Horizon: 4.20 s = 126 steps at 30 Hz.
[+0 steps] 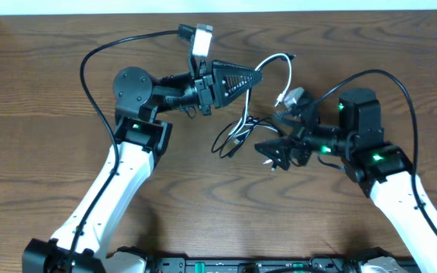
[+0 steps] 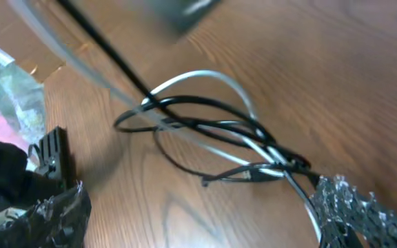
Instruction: Untangle cables
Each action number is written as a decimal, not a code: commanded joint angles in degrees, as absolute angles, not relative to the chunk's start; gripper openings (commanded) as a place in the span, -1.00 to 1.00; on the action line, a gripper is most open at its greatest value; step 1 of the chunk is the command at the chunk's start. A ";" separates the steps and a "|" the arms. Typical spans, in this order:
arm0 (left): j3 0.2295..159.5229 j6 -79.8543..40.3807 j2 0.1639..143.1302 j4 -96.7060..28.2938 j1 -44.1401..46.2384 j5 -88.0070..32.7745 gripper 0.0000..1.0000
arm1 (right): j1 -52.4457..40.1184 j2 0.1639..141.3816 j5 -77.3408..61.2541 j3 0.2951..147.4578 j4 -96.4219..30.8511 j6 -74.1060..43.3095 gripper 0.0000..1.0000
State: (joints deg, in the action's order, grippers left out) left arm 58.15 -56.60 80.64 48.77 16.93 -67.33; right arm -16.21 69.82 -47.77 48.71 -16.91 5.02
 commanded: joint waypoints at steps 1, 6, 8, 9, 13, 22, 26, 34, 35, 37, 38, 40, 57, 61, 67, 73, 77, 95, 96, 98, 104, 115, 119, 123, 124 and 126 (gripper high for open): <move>59.02 -57.14 78.83 49.39 16.86 -66.63 -0.85 | -18.85 72.40 -47.94 49.34 -12.93 1.41 0.98; 59.02 -57.74 78.76 49.39 17.67 -66.63 -0.85 | -22.46 78.22 -47.92 49.34 -7.99 1.08 0.99; 59.02 -57.74 78.76 49.41 18.35 -66.63 -0.85 | -22.87 80.66 -47.94 49.34 -5.82 1.13 0.99; 59.02 -57.74 78.76 49.41 18.50 -66.63 -0.85 | -22.87 81.69 -47.97 49.34 -4.80 1.13 0.99; 59.02 -57.74 78.74 49.41 18.74 -66.59 -0.85 | -23.00 84.95 -47.99 49.34 -1.15 0.23 0.99; 59.02 -58.87 78.74 49.43 18.76 -63.88 -0.85 | -23.22 88.09 -40.23 49.34 5.10 -2.74 0.98; 59.02 -58.78 78.74 49.43 19.64 -62.48 -0.85 | -25.17 88.64 -34.02 49.34 4.91 -3.64 -0.97; 59.02 -57.17 78.74 48.45 19.70 -63.83 -0.85 | -23.92 88.77 -31.59 49.34 -2.87 -4.73 -0.98; 59.02 -56.40 78.76 48.21 19.70 -63.81 -0.85 | -23.27 88.71 -31.62 49.34 -4.29 -5.45 -0.98; 59.02 -56.21 78.76 48.10 19.70 -63.64 -0.85 | -22.26 88.71 -31.48 49.34 -6.00 -6.04 -0.97; 59.02 -56.21 78.76 48.10 19.70 -63.61 -0.85 | -21.47 88.71 -29.21 49.34 -7.46 -7.94 -0.98; 59.02 -56.21 78.76 48.10 19.70 -63.61 -0.85 | -20.53 88.71 -23.14 49.34 -10.63 -10.61 -0.97; 59.02 -49.34 78.76 39.48 15.35 -63.83 -0.85 | -12.43 88.71 10.72 49.34 -41.63 -37.52 -0.98; 59.02 -49.30 78.76 36.64 10.92 -67.31 -0.85 | -10.85 88.71 9.45 49.34 -42.00 -37.69 -0.98; 59.02 -45.15 78.76 27.99 7.79 -68.75 -0.85 | -10.44 88.71 7.25 49.45 -39.24 -37.69 -0.97; 59.02 -42.19 78.76 22.76 8.49 -70.13 -0.85 | -10.44 88.71 -6.52 50.00 -28.77 -28.84 0.79; 59.02 -42.19 78.74 22.79 8.88 -70.08 -0.85 | -10.48 88.71 -34.11 50.00 -18.76 -5.15 0.99; 59.02 -41.76 78.74 22.79 8.86 -70.11 -0.85 | -10.50 88.71 -58.76 50.00 -22.92 23.53 0.99; 59.02 -41.76 78.74 22.79 8.86 -70.11 -0.85 | -10.50 88.71 -59.09 50.00 -23.42 24.27 0.99; 59.02 -41.76 78.74 22.79 8.86 -70.11 -0.85 | -10.55 88.71 -58.78 50.00 -24.32 25.10 0.98; 59.02 -41.78 78.74 22.81 8.86 -70.11 -0.85 | -13.45 88.73 -54.33 49.98 -25.89 27.35 0.98; 59.02 -41.82 78.74 22.79 8.86 -71.64 -0.85 | -22.76 88.73 -43.46 50.00 -15.25 17.69 -0.98; 59.02 -41.56 78.74 22.81 8.86 -71.57 -0.85 | -22.68 88.60 -38.39 50.41 -15.59 9.21 -0.98; 59.02 -39.92 78.76 22.76 8.86 -71.55 -0.85 | -20.84 85.10 -32.10 52.45 -19.27 0.84 -0.98; 59.02 -38.26 78.76 22.28 8.86 -71.53 -0.85 | -19.92 82.48 -28.88 54.00 -23.05 -0.69 -0.98; 59.02 -35.20 78.76 20.05 8.86 -71.31 -0.85 | -18.94 78.98 -26.09 55.96 -28.14 -0.86 -0.98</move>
